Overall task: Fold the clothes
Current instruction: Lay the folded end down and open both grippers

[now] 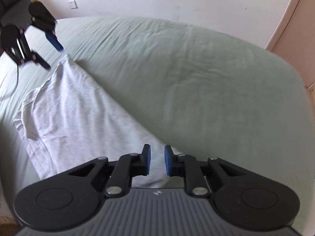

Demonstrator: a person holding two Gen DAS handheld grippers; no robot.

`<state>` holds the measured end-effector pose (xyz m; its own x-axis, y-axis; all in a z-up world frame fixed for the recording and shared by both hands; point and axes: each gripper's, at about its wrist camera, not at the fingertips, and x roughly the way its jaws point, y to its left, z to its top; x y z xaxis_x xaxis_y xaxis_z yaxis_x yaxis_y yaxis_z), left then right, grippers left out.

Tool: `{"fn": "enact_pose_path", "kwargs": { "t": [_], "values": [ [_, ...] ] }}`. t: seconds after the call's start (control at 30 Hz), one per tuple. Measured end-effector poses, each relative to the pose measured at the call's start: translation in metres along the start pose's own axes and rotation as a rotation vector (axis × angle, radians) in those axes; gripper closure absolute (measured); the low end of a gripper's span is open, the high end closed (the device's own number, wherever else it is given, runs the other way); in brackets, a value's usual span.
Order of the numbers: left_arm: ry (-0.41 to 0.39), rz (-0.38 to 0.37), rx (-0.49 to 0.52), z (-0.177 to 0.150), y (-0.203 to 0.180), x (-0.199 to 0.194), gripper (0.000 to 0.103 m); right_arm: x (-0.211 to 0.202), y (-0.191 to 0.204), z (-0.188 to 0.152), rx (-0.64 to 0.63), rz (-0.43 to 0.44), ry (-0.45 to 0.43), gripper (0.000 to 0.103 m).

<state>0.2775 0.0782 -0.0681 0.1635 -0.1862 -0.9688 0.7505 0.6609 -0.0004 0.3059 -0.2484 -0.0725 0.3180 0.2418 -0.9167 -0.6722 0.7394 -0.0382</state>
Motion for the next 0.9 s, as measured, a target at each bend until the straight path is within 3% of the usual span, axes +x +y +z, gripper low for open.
{"fn": "enact_pose_path", "kwargs": {
  "t": [0.13,0.17,0.33,0.43,0.5,0.57,0.63,0.77,0.9],
  "values": [
    [0.034,0.009,-0.044,-0.005,0.002,0.035,0.057,0.023,-0.006,-0.001,0.05,-0.086,0.047,0.087],
    [0.034,0.007,-0.065,-0.007,0.006,0.042,0.055,0.032,-0.017,-0.004,0.113,-0.102,0.062,0.087],
    [-0.018,-0.052,-0.174,-0.015,0.022,0.046,0.055,0.045,-0.027,-0.016,0.263,-0.074,0.042,0.087],
    [-0.034,-0.027,-0.181,-0.019,0.015,0.039,0.054,0.041,-0.028,-0.016,0.309,-0.085,0.034,0.081],
    [-0.02,-0.01,-0.217,-0.022,0.009,0.029,0.053,0.015,-0.021,-0.02,0.321,-0.113,0.004,0.077],
    [-0.009,0.001,-0.258,-0.027,0.004,0.018,0.049,-0.003,-0.015,-0.027,0.347,-0.109,-0.028,0.049],
    [-0.009,0.003,-0.331,-0.037,-0.008,-0.001,0.041,-0.023,-0.005,-0.037,0.372,-0.107,-0.069,0.033],
    [-0.05,-0.012,-0.482,-0.062,-0.038,-0.034,0.035,-0.054,0.03,-0.063,0.422,-0.09,-0.123,0.023],
    [-0.114,0.026,-0.564,-0.078,-0.083,-0.056,0.029,-0.073,0.068,-0.091,0.482,-0.1,-0.158,0.016]
  ]
}}
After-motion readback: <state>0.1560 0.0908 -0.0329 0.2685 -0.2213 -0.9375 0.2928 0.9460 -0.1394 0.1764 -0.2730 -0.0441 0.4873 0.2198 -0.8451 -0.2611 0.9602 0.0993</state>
